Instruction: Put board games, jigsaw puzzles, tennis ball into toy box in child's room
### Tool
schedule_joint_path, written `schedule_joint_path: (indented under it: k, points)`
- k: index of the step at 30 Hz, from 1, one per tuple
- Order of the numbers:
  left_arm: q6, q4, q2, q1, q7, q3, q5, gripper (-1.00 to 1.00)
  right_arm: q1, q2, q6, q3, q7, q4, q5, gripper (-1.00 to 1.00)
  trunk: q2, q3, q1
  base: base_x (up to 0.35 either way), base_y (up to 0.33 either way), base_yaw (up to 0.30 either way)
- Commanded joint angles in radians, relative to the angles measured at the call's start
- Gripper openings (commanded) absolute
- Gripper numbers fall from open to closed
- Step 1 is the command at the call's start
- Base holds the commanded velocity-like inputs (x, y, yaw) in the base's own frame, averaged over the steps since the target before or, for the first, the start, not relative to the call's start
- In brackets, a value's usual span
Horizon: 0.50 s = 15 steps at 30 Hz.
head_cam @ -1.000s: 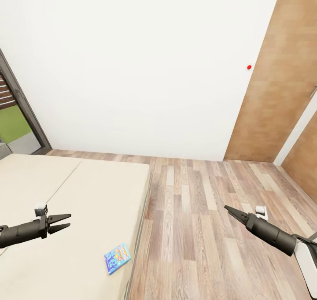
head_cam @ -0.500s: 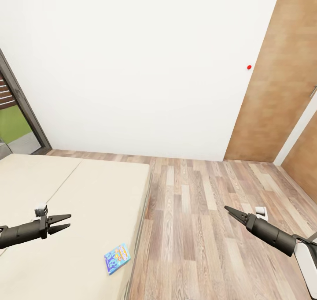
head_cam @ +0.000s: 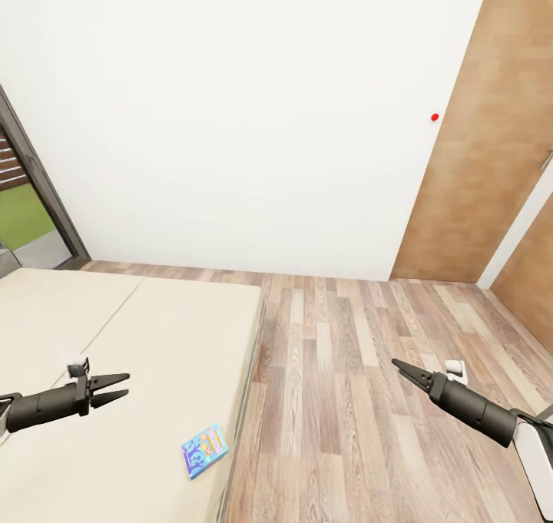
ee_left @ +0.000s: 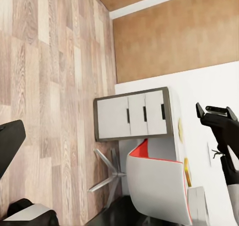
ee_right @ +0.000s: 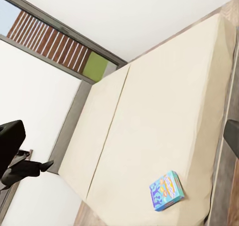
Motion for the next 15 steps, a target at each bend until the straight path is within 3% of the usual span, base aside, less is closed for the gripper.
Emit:
schedule_joint_path:
  k: [1, 10, 15]
  points:
    - [0.011, 0.0, -0.001, -0.001, -0.004, 0.001, -0.002, 1.0, -0.001, 0.0, 0.005, -0.001, 0.002, 0.0, -0.001, 1.0, -0.002, -0.002, 0.001, 0.0, 0.0, 0.0]
    - [0.011, 0.002, -0.002, -0.001, -0.004, 0.001, -0.003, 1.0, -0.001, 0.0, 0.003, 0.002, 0.001, -0.002, 0.0, 1.0, -0.002, -0.002, 0.001, 0.0, 0.0, 0.002]
    - [0.011, 0.003, -0.002, -0.001, -0.004, 0.001, -0.003, 1.0, -0.001, 0.0, 0.003, 0.002, 0.001, -0.003, 0.0, 1.0, -0.002, -0.002, 0.001, 0.0, 0.0, 0.132]
